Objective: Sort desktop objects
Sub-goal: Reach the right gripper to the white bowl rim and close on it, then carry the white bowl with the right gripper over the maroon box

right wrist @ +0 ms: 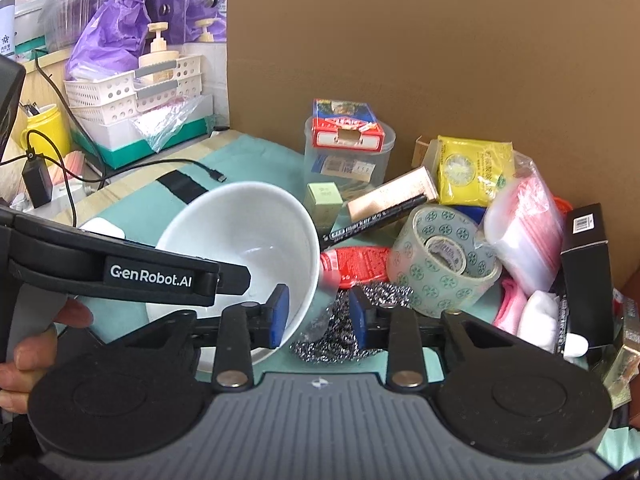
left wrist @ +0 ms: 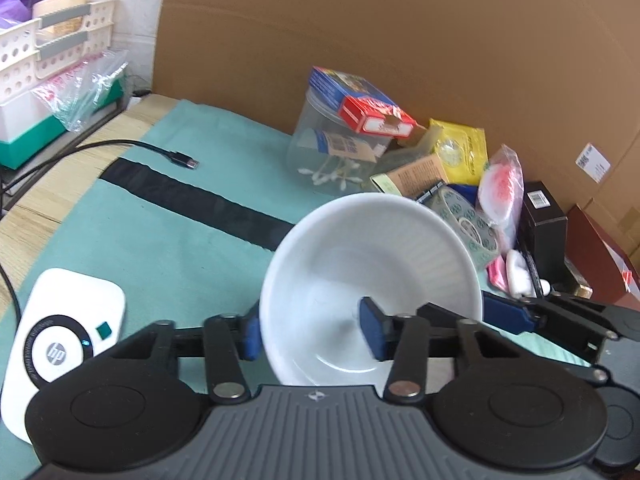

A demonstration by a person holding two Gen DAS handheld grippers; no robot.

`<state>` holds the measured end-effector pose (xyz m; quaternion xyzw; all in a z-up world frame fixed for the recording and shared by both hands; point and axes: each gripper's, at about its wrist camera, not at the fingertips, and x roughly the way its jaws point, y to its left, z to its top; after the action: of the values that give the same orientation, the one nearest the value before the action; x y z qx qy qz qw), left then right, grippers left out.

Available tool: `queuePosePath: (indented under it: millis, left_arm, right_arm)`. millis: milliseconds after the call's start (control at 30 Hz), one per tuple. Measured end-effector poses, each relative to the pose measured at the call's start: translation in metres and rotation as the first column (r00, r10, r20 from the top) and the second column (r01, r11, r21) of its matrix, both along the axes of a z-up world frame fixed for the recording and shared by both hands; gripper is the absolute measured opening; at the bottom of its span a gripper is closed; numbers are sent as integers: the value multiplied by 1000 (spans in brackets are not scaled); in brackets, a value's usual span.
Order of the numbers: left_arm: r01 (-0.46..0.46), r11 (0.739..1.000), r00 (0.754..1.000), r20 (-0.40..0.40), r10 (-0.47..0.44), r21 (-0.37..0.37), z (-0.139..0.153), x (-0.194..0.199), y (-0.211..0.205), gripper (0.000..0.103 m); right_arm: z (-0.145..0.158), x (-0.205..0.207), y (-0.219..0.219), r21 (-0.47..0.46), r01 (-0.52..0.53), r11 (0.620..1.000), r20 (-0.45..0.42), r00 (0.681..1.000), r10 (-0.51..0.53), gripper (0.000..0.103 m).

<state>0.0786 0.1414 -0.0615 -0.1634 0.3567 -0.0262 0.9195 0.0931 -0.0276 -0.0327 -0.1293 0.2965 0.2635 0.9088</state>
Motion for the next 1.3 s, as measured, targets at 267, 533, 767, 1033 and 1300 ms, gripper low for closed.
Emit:
queuePosePath:
  millis: [267,533,767,1033,1300]
  left_arm:
    - [5,1000,1000,-9,-5,-20,-3,-7,-5,9]
    - [58,996,998,21,-60,63,18,-14,-38,7]
    - [121,986,991,45,-127,118,35,-14,-85,8]
    - [212,968,969,101,-227,138,62,-6,-148,7]
    - [357,920,907,175,-383,164,94,24,-246,7]
  right_arm:
    - [-10,5,-10,58,14,998,-31,999,-12,12]
    - [-3,-3,-40,131,69,989,-26,997,-66,11]
    - [7,-5,-87,197,139,971,-23,990,-137,10]
    - [24,-11,-154,276,212,937,28,973,-228,10]
    - [53,-13,-245,330,327,886,117,917,-382,10]
